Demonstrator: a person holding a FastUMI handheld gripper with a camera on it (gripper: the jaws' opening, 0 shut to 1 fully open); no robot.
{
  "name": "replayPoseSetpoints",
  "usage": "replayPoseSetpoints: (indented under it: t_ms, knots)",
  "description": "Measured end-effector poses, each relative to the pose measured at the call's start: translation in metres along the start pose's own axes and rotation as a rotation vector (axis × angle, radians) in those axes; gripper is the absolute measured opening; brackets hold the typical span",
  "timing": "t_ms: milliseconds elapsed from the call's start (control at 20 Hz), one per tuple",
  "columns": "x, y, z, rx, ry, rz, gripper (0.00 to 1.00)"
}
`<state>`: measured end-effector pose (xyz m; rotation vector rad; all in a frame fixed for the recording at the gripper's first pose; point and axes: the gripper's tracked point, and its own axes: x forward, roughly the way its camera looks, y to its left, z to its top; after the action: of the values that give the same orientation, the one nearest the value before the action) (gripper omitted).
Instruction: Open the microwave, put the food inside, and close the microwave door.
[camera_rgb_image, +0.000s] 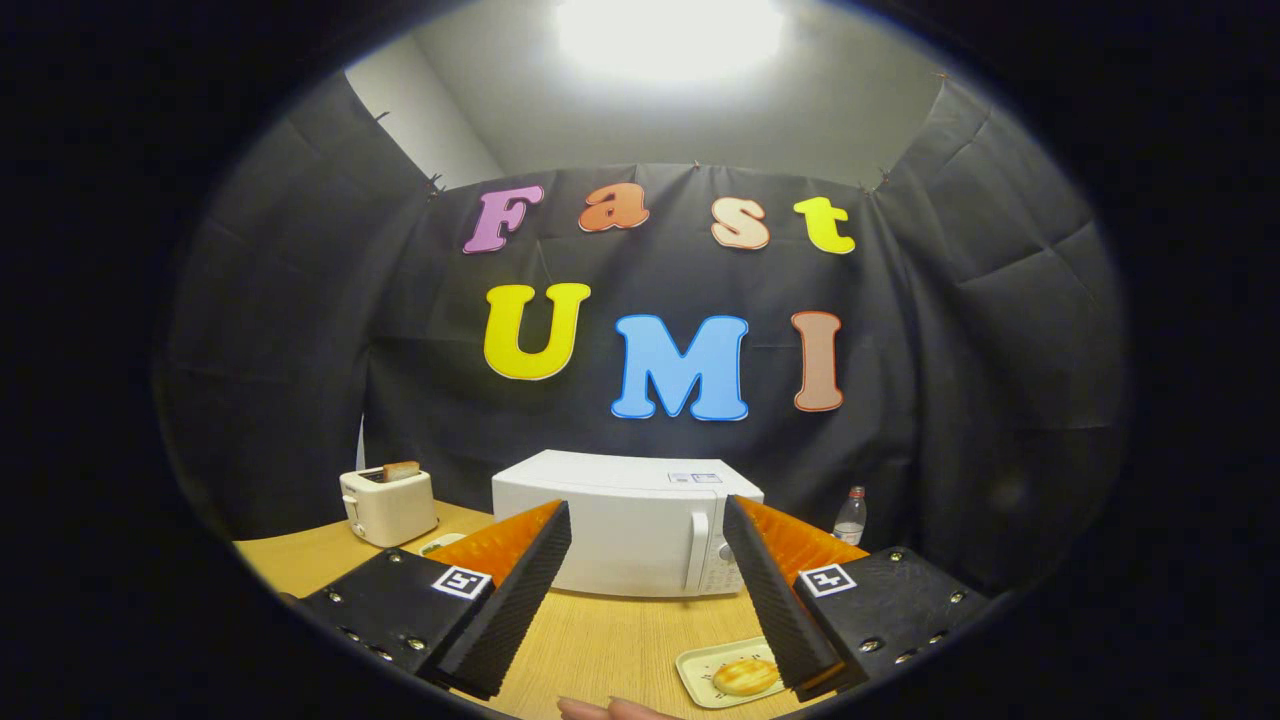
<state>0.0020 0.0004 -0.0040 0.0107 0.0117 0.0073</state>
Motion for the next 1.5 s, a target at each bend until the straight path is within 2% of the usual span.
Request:
replayPoseSetpoints:
  t_ms: [350, 750, 1150, 1350, 1500]
  knots:
    - [0.001, -0.002, 0.0, 0.002, -0.003, 0.001, 0.96]
    - [0.024, -0.018, -0.015, 0.003, 0.016, -0.021, 0.96]
    - [0.067, -0.019, -0.046, -0.018, 0.055, -0.003, 0.96]
    - [0.099, -0.02, -0.067, 0.029, 0.07, 0.007, 0.96]
    - [0.119, -0.015, -0.091, 0.067, 0.133, 0.04, 0.96]
